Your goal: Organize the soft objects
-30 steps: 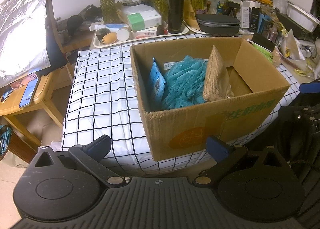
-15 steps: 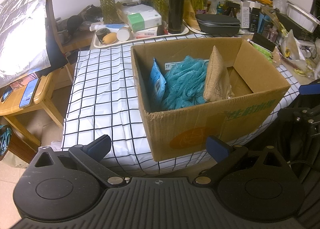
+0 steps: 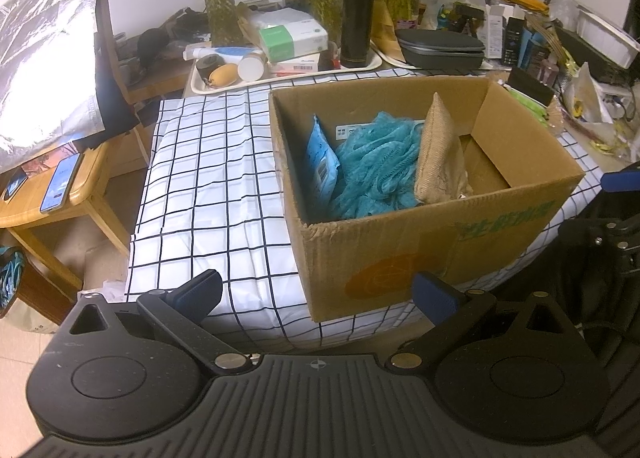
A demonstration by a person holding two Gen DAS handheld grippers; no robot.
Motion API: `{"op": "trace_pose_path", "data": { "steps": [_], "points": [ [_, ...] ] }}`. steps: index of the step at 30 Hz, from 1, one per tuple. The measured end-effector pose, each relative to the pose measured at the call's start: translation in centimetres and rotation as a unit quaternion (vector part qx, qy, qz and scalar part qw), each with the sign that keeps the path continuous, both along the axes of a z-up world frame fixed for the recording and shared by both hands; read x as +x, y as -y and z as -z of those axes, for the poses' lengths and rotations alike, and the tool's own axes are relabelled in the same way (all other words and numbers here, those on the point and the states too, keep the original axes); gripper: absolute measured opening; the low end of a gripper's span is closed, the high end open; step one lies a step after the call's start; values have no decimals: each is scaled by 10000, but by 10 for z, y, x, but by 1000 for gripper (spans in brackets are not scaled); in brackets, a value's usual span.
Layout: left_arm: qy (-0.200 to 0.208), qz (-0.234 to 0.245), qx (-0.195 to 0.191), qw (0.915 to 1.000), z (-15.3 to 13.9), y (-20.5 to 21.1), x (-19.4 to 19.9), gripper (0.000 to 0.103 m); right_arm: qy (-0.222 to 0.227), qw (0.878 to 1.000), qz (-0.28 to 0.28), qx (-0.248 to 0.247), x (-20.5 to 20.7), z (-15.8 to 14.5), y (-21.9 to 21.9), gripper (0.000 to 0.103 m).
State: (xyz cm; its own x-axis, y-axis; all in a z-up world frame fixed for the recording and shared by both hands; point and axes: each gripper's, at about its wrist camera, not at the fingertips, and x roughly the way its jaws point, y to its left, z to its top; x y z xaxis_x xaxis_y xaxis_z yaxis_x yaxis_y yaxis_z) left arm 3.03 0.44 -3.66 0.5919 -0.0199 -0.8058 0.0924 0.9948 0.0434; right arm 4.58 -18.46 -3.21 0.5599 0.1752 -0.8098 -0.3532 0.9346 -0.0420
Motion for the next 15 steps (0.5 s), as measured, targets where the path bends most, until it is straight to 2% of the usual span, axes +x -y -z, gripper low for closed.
{"op": "trace_pose_path", "data": {
  "steps": [15],
  "points": [
    [-6,-35,-12,10000,-1,-3,1,103,-11,10000,-14,-21,0,0,-1,103]
  ]
}}
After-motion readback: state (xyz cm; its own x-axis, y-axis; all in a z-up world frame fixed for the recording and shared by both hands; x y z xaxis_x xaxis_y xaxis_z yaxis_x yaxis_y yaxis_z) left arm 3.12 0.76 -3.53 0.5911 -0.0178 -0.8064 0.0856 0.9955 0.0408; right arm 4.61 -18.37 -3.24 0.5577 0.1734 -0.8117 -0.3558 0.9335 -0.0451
